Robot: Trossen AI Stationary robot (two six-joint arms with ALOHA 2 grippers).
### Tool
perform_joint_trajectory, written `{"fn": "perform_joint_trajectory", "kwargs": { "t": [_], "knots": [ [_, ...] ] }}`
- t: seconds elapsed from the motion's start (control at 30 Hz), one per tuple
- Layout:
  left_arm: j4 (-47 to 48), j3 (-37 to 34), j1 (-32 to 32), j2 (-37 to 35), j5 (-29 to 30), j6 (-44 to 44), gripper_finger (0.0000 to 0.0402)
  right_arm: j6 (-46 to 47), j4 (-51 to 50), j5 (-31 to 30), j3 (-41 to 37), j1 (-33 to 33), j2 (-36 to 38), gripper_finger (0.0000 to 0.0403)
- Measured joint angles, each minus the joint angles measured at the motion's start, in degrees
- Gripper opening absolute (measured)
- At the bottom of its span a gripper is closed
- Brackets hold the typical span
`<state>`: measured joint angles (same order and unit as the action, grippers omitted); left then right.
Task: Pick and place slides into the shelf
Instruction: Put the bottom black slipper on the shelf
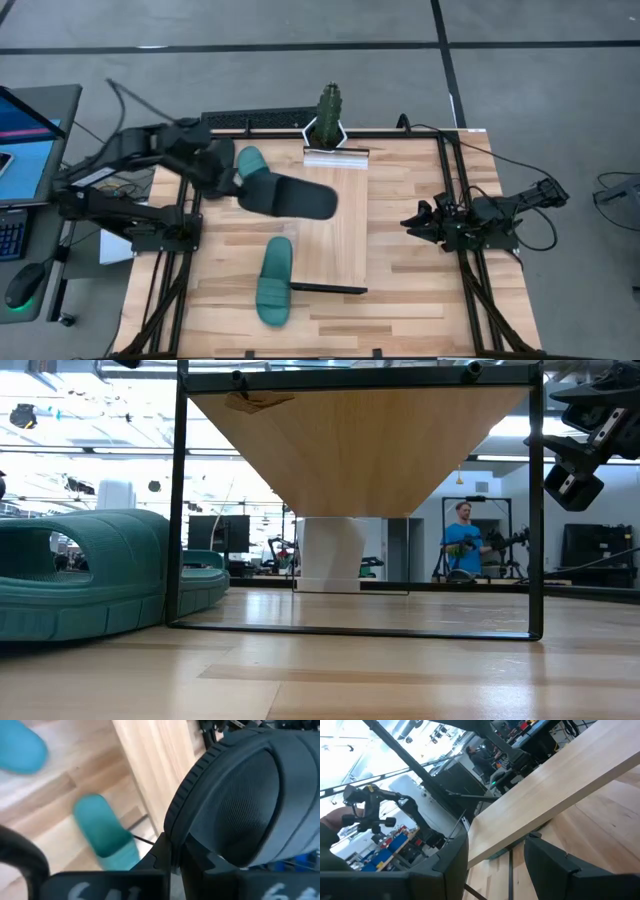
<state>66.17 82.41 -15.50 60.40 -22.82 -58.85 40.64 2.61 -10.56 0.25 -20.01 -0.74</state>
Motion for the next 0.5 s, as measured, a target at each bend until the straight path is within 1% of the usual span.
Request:
{"fn": "perform_joint_trajectory", "kwargs": {
  "t": [0.17, 0.23, 0.5],
  "knots": [
    [0.6, 2.6, -4.4, 6.6, -6.7, 2.9, 0.0, 0.0, 0.0, 0.2, 0.0, -0.1, 0.0, 0.0178],
    [0.9, 4.3, -6.6, 9.1, -8.3, 4.1, 0.0, 0.0, 0.0, 0.2, 0.0, -0.3, 0.0, 0.0178],
    [2.4, 11.1, -13.6, 18.9, -10.9, 10.0, 0.0, -0.1, 0.0, 0.2, 0.0, -1.0, 0.0, 0.0178]
  ]
}}
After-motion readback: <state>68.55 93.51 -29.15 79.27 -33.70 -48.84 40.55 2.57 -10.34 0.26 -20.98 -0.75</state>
